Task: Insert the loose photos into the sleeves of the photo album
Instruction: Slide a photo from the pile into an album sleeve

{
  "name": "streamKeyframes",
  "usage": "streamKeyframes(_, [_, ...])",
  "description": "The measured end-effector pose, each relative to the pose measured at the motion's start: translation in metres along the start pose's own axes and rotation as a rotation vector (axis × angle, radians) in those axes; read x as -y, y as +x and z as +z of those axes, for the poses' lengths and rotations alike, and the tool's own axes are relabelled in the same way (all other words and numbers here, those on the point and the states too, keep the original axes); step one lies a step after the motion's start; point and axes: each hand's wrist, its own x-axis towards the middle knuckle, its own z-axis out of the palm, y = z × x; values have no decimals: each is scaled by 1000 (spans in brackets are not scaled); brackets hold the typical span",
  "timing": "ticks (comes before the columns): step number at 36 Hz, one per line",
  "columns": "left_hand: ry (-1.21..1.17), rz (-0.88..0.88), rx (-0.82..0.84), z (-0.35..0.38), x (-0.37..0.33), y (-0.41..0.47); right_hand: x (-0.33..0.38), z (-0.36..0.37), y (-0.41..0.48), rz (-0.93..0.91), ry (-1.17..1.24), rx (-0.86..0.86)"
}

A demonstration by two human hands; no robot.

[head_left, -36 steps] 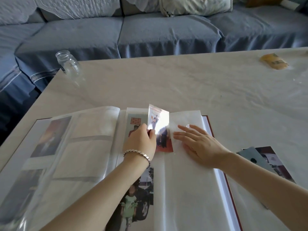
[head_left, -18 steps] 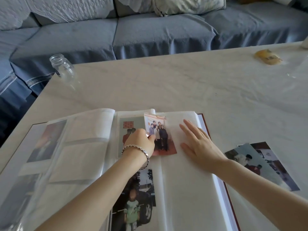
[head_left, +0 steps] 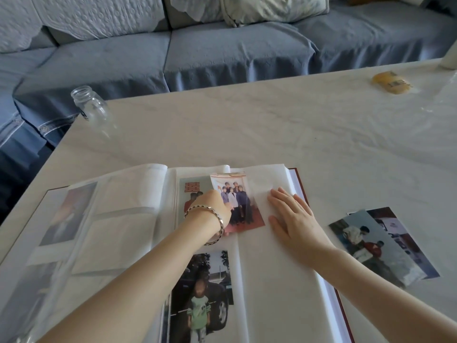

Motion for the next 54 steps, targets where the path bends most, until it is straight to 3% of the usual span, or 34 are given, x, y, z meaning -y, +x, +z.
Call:
streamKeyframes(5, [-124, -18, 8, -2, 3, 3, 0, 1, 0, 19, 4, 0])
streamKeyframes(18, [-29, 80, 61, -5, -8, 4, 4, -2, 0, 40, 30, 23])
streamKeyframes(25, [80, 119, -176, 4, -16, -3, 6, -7, -3, 97, 107, -59])
streamKeyframes(28, [-4, 109, -219, 2, -12, 0, 8, -9, -7, 167, 131, -111])
streamKeyframes(39, [-391, 103, -76, 7, -34, 3, 14, -17, -8, 270, 209, -101])
streamKeyframes(48, [-271, 54, -13, 6, -38, 5, 15, -20, -8, 264, 197, -113])
streamKeyframes(54, [-173, 75, -94, 13, -39, 0, 16, -20, -8, 290, 190, -91])
